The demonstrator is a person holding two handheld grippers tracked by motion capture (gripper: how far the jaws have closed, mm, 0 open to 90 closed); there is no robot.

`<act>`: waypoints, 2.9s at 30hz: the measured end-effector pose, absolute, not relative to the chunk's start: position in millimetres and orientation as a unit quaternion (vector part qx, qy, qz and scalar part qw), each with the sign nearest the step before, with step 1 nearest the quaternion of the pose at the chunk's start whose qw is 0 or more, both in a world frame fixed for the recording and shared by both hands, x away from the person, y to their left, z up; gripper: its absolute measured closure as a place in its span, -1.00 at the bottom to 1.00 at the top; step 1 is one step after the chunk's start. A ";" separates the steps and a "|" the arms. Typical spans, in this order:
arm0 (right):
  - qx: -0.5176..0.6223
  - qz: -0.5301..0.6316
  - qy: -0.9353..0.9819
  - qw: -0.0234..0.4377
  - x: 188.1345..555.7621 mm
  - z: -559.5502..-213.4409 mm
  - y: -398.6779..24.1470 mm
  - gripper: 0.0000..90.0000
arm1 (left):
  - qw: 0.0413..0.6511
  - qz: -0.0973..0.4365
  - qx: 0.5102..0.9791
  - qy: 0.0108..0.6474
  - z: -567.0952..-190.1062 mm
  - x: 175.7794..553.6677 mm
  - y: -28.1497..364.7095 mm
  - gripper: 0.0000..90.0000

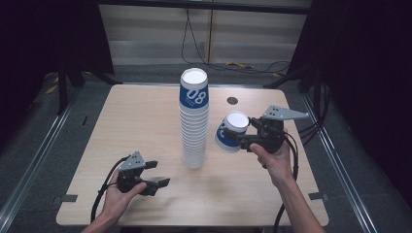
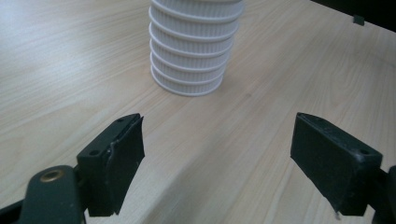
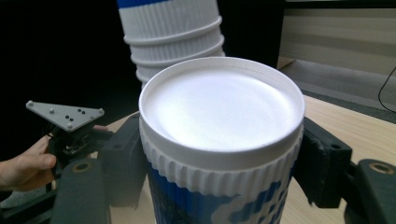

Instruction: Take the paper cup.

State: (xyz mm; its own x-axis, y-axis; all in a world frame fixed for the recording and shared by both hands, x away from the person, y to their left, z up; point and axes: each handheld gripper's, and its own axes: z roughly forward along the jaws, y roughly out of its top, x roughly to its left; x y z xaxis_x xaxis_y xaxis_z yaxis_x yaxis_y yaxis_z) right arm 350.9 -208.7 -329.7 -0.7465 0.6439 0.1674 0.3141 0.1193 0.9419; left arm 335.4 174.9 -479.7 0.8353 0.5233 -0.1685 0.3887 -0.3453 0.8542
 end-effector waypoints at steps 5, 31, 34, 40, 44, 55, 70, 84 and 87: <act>0.310 0.576 0.744 0.135 346.6 -338.6 -197.6 -0.36 | 0.512 0.059 0.813 0.272 -466.8 337.0 173.8 -0.62; 0.307 0.570 0.757 0.085 341.4 -400.2 -165.7 -0.36 | 0.556 0.056 0.802 0.212 -449.2 343.0 138.8 -0.50; 0.308 0.573 0.755 0.082 341.0 -406.2 -164.9 -0.35 | 0.560 0.054 0.800 0.206 -450.0 340.2 137.4 -0.50; 0.303 0.579 0.754 0.065 338.4 -413.9 -161.8 -0.35 | 0.568 0.044 0.796 0.206 -455.4 336.8 137.0 -0.51; 0.300 0.591 0.747 0.048 337.4 -417.5 -159.8 -0.35 | 0.574 0.041 0.792 0.204 -457.4 334.7 135.3 -0.51; 0.291 0.603 0.743 0.017 336.0 -430.9 -149.9 -0.35 | 0.577 0.021 0.790 0.203 -462.1 331.8 133.1 -0.63; 0.290 0.607 0.740 -0.012 335.9 -438.8 -138.3 -0.35 | 0.574 0.005 0.795 0.198 -468.6 329.3 126.6 -0.65; 0.290 0.623 0.727 -0.016 334.6 -441.1 -130.8 -0.35 | 0.580 0.001 0.791 0.197 -471.2 327.0 119.1 -0.70; 0.289 0.623 0.727 -0.015 334.2 -442.7 -127.9 -0.35 | 0.578 0.000 0.792 0.198 -472.8 327.3 117.3 -0.73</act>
State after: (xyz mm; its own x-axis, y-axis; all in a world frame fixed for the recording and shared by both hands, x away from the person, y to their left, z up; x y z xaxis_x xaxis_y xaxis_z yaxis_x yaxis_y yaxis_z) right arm 334.2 -127.9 -442.7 -0.8323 0.4019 0.3817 0.4385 0.0563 0.8969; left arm 327.3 117.3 -472.8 0.9216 0.3140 -0.2281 0.3130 -0.2537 0.9153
